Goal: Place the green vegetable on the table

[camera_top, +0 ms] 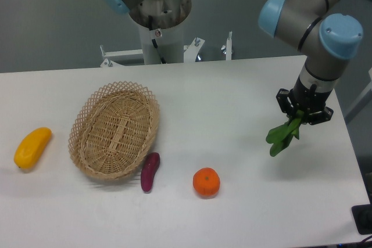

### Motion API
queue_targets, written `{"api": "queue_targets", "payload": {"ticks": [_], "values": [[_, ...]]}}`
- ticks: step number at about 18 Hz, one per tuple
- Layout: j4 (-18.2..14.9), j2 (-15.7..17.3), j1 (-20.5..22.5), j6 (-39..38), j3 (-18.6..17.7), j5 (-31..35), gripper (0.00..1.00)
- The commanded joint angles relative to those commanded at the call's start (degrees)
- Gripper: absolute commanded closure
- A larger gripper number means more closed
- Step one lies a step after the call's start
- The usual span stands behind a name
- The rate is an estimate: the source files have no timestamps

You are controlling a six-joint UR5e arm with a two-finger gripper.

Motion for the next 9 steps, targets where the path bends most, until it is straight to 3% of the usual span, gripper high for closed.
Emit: {"api": "queue_targets", "payload": {"ticks": [9], "values": [[0.0, -0.09, 0.0, 0.0, 0.0, 0.0, 0.79]]}}
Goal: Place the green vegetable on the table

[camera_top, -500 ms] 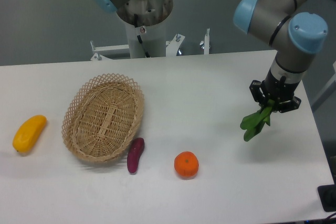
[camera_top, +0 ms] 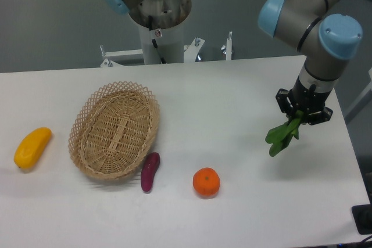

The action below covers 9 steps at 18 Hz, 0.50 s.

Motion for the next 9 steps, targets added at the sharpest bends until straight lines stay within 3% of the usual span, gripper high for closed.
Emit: {"api": "queue_targets", "payload": {"ticks": [9], "values": [[0.0, 0.53, -1.57, -0.26, -0.79, 0.0, 0.79]]}}
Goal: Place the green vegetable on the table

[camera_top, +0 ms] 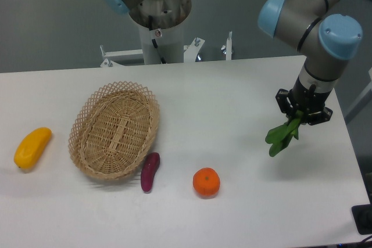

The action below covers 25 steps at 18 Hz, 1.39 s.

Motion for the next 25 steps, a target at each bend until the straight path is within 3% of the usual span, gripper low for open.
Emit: {"api": "queue_targets", "payload": {"ticks": [4, 8, 14, 17, 21, 22, 23, 25], "values": [[-0.09, 0.61, -2.64, -0.44, -1.14, 0.18, 0.79], [0.44, 4.3, -4.92, 0.17, -8.59, 1.05, 0.79], [9.48, 6.59, -8.79, -0.44, -17.57, 1.32, 0.79], [10.63, 7.29, -9.94, -0.35, -19.86, 1.41, 0.76], [10.99, 7.3, -10.73, 0.0, -20.57, 1.23, 0.53], [10.99, 7.3, -10.73, 0.08, -20.48, 1.23, 0.39], [11.07, 7.3, -10.73, -0.09, -20.48, 1.23, 0.02], [11.68, 7.3, -10.73, -0.44, -20.22, 1.32, 0.0]]}}
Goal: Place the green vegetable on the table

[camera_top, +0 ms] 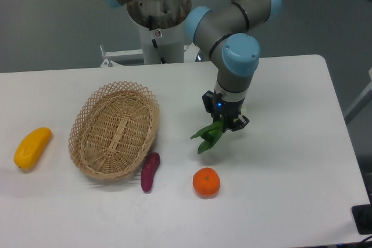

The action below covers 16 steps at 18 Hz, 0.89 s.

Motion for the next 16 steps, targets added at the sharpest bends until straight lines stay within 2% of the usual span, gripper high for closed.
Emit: {"api": "queue_targets", "payload": {"ticks": [6, 10, 13, 16], "values": [[0.88, -0.09, 0.61, 0.79, 1.58, 0.18, 0.0], [0.27, 0.0, 4.03, 1.84, 3.95, 0.09, 0.0], [-0.26, 0.0, 7.2, 8.15, 6.15, 0.0, 0.0], [-1.48, -0.7, 10.01, 10.37, 8.6, 0.0, 0.0]]}}
